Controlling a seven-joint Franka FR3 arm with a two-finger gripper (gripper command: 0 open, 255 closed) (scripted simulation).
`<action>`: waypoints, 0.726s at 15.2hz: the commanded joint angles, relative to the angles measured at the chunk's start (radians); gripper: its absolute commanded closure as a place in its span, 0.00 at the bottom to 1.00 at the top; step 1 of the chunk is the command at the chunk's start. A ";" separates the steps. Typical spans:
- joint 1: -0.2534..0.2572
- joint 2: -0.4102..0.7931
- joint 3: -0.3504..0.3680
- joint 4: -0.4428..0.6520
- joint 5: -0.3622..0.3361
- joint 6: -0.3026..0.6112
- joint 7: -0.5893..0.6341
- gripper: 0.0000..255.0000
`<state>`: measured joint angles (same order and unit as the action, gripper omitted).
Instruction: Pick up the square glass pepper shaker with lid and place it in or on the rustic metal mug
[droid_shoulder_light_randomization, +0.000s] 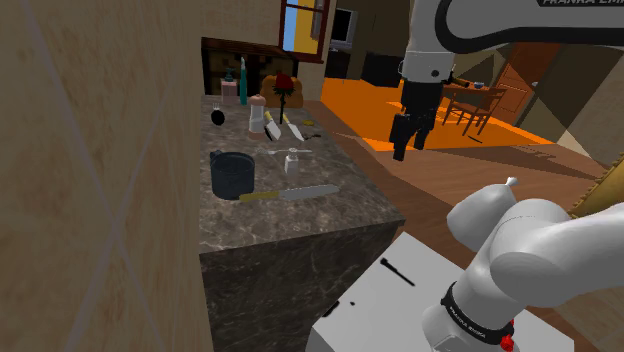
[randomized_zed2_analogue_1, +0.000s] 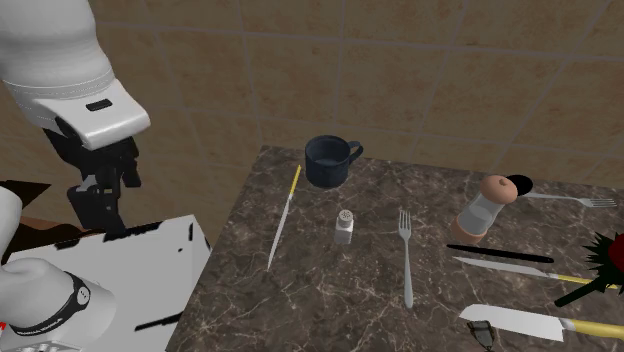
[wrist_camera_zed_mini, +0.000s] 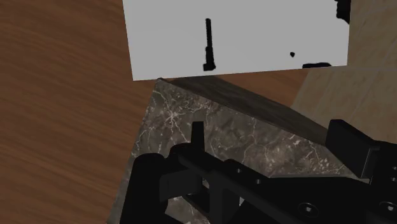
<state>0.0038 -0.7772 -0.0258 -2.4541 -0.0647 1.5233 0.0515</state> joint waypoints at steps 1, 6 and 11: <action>0.000 0.000 0.000 0.000 0.000 0.000 0.000 0.00; 0.001 0.184 -0.005 0.047 0.016 0.148 0.020 0.00; 0.003 0.375 -0.011 0.128 0.034 0.270 0.033 0.00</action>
<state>0.0041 -0.4376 -0.0387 -2.3438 -0.0370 1.7721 0.0781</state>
